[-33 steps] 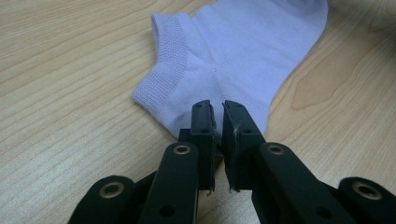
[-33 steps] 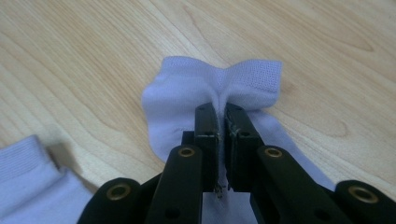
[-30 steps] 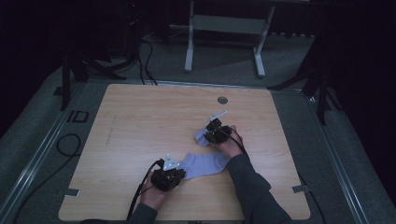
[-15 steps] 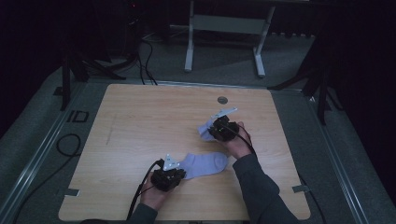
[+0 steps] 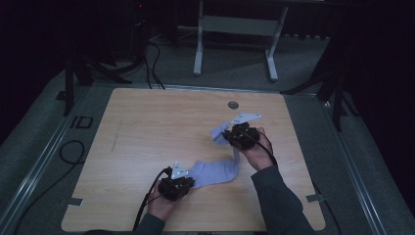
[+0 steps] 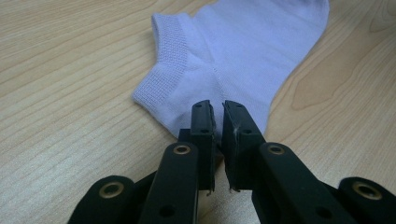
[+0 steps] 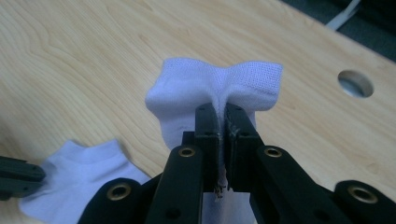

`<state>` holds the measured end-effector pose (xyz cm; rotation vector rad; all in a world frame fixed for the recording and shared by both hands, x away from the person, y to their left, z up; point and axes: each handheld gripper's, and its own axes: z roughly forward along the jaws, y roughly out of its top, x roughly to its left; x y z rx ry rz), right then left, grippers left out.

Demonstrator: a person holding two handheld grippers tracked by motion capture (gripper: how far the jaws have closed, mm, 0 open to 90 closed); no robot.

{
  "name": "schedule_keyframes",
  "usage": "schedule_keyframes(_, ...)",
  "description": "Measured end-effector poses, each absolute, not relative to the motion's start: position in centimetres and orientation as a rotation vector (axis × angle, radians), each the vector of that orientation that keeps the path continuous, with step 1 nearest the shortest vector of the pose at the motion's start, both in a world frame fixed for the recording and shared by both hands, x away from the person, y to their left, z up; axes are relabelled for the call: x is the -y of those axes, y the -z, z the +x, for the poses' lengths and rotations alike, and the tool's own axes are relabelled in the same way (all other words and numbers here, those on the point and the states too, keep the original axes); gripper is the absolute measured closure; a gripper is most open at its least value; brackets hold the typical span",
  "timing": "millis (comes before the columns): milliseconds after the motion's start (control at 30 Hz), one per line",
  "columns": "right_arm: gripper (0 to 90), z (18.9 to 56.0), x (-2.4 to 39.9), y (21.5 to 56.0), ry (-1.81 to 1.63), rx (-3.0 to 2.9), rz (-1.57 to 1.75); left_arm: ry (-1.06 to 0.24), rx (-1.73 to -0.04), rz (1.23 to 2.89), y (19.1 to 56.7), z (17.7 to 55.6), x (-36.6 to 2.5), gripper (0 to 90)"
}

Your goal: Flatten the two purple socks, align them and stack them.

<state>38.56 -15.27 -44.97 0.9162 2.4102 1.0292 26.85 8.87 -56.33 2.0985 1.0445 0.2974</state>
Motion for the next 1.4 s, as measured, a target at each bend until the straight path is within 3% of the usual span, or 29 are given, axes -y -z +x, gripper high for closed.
schedule_keyframes(533, 85.0, 35.0, 17.3, 43.5, -1.046, -2.366, 0.829, -0.298, -1.046, 2.096, 56.3, 26.8, -8.9, 82.9)
schedule_keyframes(1400, 84.9, 33.1, 13.5, 47.6, -1.101, -2.513, 0.759, -0.304, -1.047, 2.093, 56.4, 26.8, -8.8, 82.8)
